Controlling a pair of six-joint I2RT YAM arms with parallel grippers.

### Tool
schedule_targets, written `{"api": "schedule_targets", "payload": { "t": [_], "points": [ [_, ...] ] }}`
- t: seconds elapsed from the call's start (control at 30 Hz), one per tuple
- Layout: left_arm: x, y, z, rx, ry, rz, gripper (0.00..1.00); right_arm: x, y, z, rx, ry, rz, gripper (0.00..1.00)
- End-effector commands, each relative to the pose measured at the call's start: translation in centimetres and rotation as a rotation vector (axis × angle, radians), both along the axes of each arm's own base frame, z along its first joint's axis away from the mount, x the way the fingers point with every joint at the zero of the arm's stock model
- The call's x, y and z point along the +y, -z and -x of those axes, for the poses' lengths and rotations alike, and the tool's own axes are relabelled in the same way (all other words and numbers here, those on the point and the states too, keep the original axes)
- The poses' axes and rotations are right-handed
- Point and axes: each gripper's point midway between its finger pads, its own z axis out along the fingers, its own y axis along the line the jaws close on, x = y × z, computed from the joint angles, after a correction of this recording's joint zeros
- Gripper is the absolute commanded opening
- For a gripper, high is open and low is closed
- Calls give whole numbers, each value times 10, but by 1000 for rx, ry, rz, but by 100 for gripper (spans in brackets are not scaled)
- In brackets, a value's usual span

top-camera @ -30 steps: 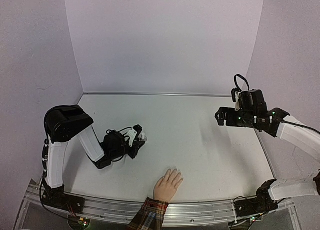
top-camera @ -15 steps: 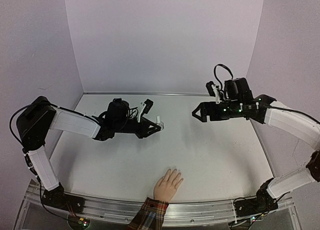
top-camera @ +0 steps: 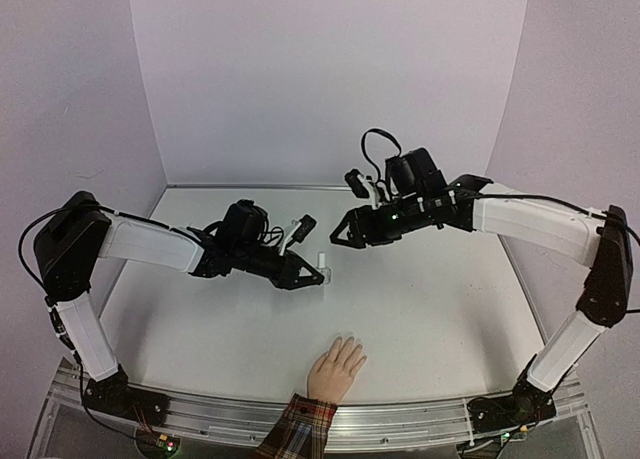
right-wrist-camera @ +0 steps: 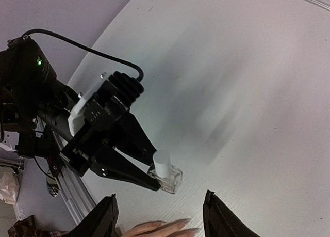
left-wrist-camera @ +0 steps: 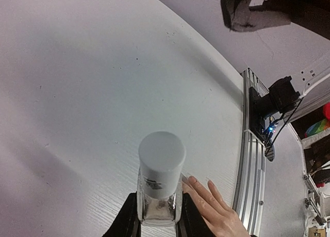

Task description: Paint the nails

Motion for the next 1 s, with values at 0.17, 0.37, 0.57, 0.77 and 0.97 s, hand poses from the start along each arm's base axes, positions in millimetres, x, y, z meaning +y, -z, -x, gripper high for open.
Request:
{"api": "schedule_targets", "payload": {
  "t": [0.17, 0.37, 0.57, 0.77, 0.97],
  "points": [
    [-8, -43, 3, -93, 27, 72, 0, 35, 11, 4, 57, -55, -18, 47],
    [-7, -48, 3, -139, 13, 62, 0, 37, 21, -2, 48, -31, 16, 47],
    [-8, -50, 4, -157, 21, 58, 0, 43, 23, -4, 67, -39, 8, 40],
    [-7, -54, 4, -164, 16, 64, 0, 45, 25, -3, 66, -47, 11, 24],
    [-5, -65, 5, -181, 2, 87, 0, 44, 24, -1, 59, -54, 14, 31]
  ]
}}
